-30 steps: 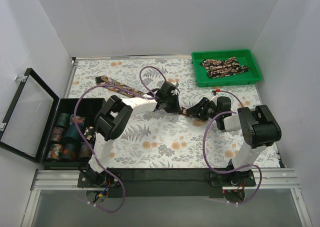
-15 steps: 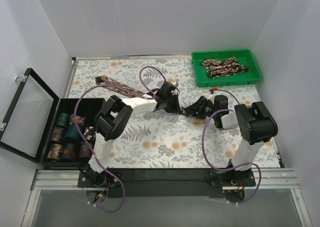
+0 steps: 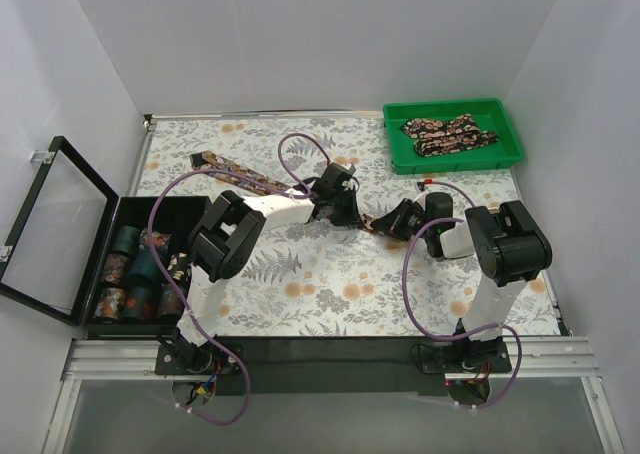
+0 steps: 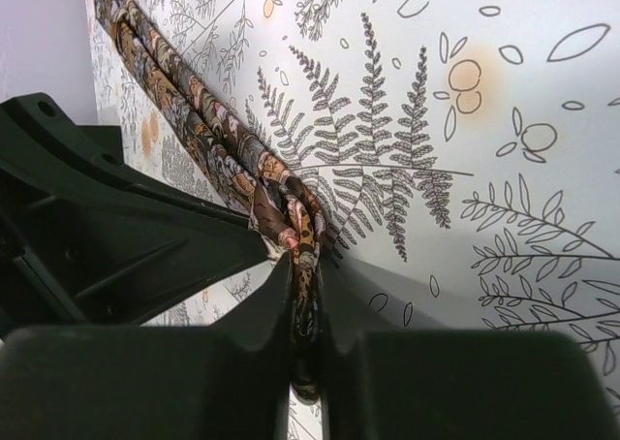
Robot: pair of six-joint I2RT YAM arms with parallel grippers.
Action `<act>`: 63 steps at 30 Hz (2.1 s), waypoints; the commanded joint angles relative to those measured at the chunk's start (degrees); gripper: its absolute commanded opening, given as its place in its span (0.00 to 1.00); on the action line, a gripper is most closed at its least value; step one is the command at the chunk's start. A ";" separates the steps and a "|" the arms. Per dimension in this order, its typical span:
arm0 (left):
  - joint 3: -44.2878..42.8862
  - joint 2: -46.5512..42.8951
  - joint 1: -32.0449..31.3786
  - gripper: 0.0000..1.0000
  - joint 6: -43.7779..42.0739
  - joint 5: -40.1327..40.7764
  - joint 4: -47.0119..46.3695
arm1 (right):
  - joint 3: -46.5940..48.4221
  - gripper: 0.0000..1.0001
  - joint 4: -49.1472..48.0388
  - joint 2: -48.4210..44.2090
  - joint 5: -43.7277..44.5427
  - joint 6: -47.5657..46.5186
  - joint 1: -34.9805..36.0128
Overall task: Roll the ties
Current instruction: Roll the tie
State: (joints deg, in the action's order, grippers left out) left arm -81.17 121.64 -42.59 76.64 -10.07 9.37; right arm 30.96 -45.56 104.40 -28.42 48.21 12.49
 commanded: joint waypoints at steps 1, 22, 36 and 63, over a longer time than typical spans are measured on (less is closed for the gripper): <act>0.04 -0.26 -0.21 0.00 0.61 1.28 1.18 | -1.87 0.05 8.12 1.69 1.00 -2.58 1.13; 1.98 -9.76 20.33 0.52 -6.41 6.72 2.24 | 1.29 0.01 24.37 -4.11 -3.57 -17.88 -3.96; -1.81 -3.96 24.57 0.42 -11.08 13.14 4.52 | 3.23 0.01 31.14 -5.61 -4.18 -23.94 -7.22; 29.48 -24.87 17.55 0.32 9.48 2.51 6.46 | 25.55 0.01 63.83 0.89 3.19 -54.27 -19.61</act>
State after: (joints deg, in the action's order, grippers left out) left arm -54.33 99.42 -22.55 82.02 -5.37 12.56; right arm 54.63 11.88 102.65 -33.58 0.23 -5.15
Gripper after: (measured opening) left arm 0.314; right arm 0.053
